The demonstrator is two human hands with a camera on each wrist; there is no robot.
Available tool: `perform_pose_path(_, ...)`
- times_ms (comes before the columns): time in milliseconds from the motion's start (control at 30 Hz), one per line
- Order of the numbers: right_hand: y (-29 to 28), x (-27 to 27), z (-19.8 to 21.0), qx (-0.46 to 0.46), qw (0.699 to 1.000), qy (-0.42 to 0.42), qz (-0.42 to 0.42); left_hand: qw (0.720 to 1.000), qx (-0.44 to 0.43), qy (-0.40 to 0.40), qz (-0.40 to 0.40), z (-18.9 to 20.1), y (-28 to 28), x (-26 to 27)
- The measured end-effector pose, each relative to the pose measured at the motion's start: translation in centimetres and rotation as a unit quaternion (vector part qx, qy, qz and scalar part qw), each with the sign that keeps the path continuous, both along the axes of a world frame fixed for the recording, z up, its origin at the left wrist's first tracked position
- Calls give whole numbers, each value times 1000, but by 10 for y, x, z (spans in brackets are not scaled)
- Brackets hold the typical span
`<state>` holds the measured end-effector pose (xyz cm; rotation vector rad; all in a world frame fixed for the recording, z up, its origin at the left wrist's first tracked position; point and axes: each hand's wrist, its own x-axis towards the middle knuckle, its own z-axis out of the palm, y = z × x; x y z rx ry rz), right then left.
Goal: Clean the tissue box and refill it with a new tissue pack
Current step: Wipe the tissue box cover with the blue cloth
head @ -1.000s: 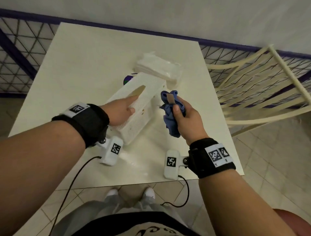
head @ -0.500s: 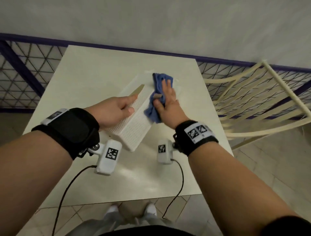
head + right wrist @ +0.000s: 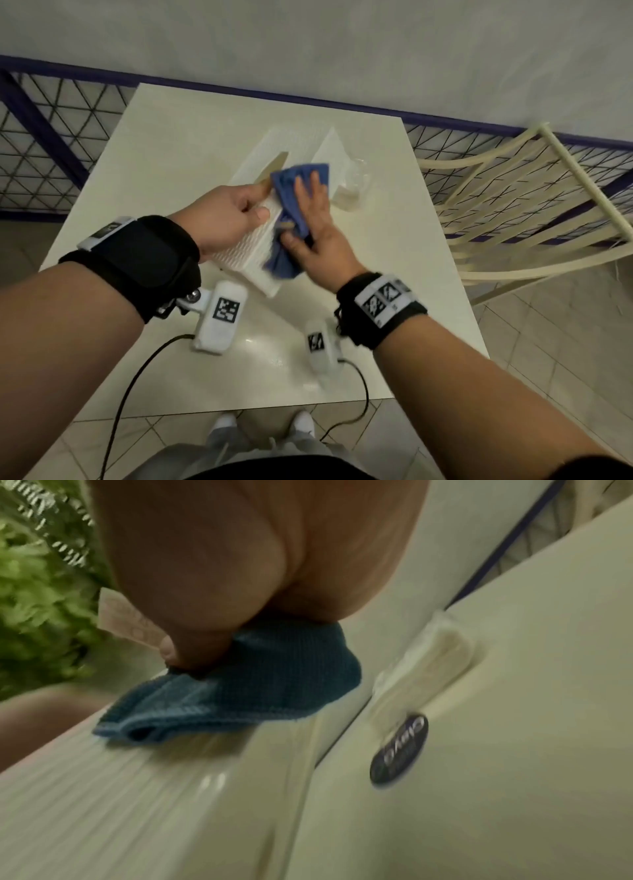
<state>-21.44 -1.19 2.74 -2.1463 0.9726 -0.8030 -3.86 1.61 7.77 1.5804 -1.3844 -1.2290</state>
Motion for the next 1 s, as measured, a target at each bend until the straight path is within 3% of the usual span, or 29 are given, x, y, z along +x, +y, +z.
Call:
perform_pose_path(133,-61,-19,33,35,993,-16,-114,999,17,-18,-30,2,13,-3)
perform_pose_path(233,-66,-15,40,34,986,-41,-157,1000,20,-3,-23,3,12,-12)
perform_pose_path(300,-41,0,31,31,991,-35,-128,1000,13,18,4,5,3,-12)
perform_pose_path(433,34,17,-1,-9,999,-8,32,995,16,69,75,11,-11,2)
perform_pose_path(500,41,14,-8,0,997,-3,71,992,31,80,88,12,-10,5)
perform_pose_path(567,25,9,-4,-21,998,-11,53,994,19,82,69,9,-5,4)
perform_pose_path(667,-12,5,18,-23,996,-45,-67,998,1,58,4,1,3,2)
perform_pose_path(733,-37,2,32,24,984,-79,-159,1000,8,26,-10,-2,8,2)
perform_pose_path(867,-62,-9,47,173,946,-96,-258,999,3,-15,-52,-11,19,3)
perform_pose_path(1000,-59,-31,51,385,856,-242,-247,988,7,-81,-132,-17,22,21)
